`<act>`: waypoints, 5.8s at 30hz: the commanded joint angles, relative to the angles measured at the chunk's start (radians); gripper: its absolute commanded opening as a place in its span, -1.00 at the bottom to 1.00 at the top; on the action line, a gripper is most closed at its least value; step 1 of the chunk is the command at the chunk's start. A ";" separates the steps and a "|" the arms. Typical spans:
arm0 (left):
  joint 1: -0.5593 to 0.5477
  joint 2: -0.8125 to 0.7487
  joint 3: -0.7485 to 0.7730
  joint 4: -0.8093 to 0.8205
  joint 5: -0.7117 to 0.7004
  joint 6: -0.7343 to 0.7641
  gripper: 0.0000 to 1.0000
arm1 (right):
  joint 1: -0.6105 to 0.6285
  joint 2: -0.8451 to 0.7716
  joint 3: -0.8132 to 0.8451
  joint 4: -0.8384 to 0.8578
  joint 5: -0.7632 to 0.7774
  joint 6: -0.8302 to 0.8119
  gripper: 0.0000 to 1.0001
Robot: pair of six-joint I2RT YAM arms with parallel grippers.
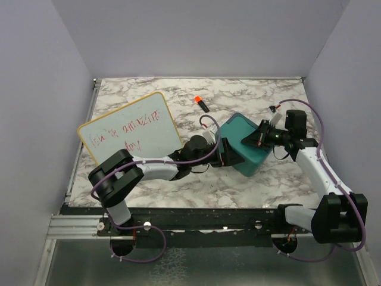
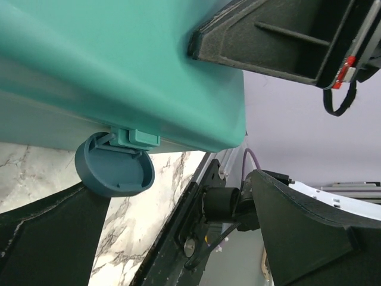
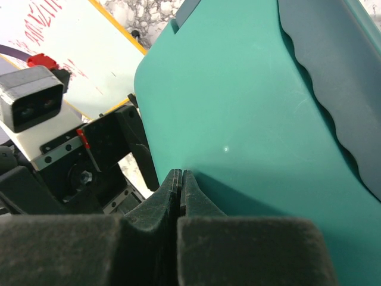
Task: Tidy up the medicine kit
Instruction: Close the medicine box at the center of the board.
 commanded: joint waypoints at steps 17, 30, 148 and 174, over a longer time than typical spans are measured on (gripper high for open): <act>-0.072 0.091 -0.038 0.369 -0.157 -0.071 0.96 | 0.008 0.033 -0.003 -0.134 0.039 -0.067 -0.99; -0.085 0.070 -0.149 0.397 -0.356 -0.157 0.98 | 0.010 0.010 0.018 -0.167 0.031 -0.083 -0.99; -0.088 0.032 -0.179 0.487 -0.499 -0.204 -0.46 | 0.010 0.007 -0.063 -0.110 0.047 -0.063 -0.99; -0.090 0.017 -0.148 0.430 -0.483 -0.169 -0.05 | 0.010 0.009 -0.071 -0.099 0.042 -0.060 -0.99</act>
